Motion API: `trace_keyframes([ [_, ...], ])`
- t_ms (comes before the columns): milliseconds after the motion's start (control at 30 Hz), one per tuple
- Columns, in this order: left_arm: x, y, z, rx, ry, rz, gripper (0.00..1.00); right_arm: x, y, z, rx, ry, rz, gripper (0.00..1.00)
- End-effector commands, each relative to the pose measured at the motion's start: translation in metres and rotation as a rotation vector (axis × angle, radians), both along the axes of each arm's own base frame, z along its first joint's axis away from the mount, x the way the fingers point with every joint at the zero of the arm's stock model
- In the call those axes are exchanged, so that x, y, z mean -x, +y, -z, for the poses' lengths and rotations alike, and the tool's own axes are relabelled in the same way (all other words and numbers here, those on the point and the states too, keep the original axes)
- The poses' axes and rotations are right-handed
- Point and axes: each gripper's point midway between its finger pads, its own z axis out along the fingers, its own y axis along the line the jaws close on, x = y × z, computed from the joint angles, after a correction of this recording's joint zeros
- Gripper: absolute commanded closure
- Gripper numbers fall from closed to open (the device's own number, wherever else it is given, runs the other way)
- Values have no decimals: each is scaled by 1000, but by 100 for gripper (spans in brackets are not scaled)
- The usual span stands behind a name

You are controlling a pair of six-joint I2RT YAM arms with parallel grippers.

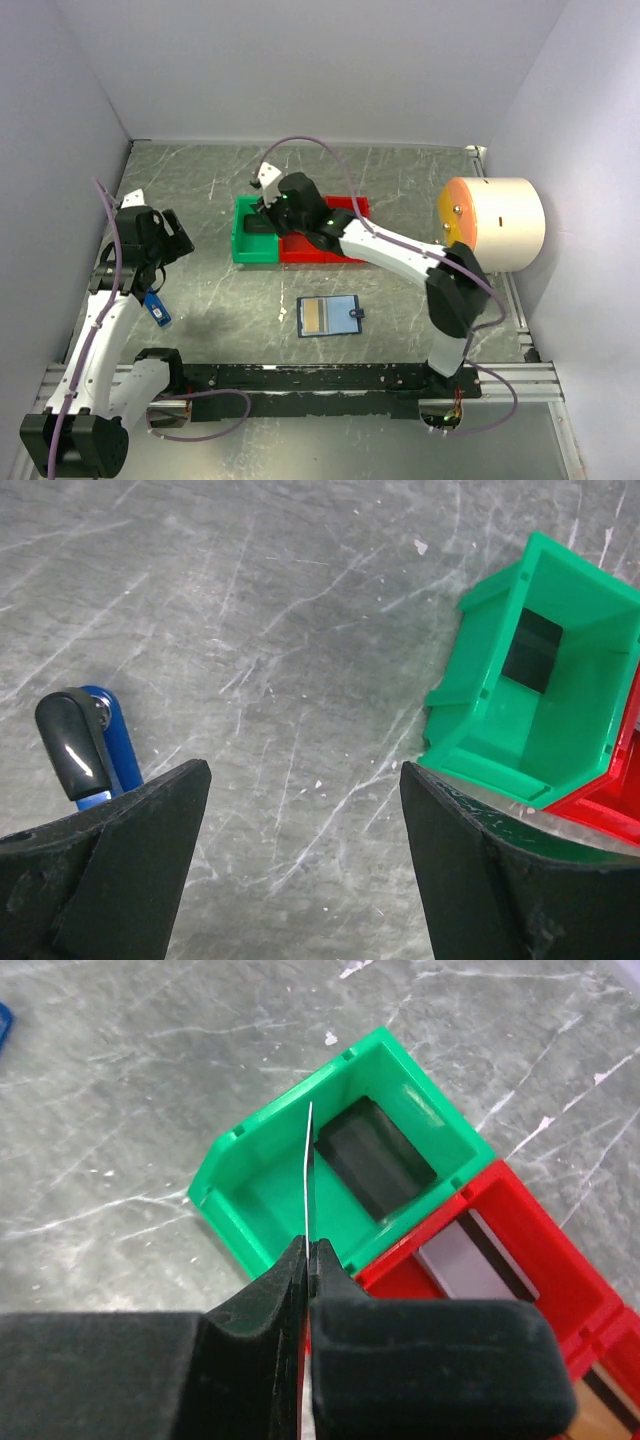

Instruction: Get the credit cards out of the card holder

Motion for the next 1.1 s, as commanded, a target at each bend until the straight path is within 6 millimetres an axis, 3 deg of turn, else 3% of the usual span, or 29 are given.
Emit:
trace_keyframes([
  [0,3,16,-5,-36,-15,-85,11,-11,16,30,164,-7,-39,100],
  [100,4,18,-6,-41,-21,-92,12,-19,26,48,247,-23,-47,100],
  [267,4,17,-7,-39,-27,-89,12,-42,25,77,382,-74,-3,100],
  [733,1,12,-7,-31,-28,-56,14,-76,43,93,525,-248,-45,100],
  [1067,-1,13,-9,-34,-39,-59,14,-92,47,121,654,-325,-104,98],
])
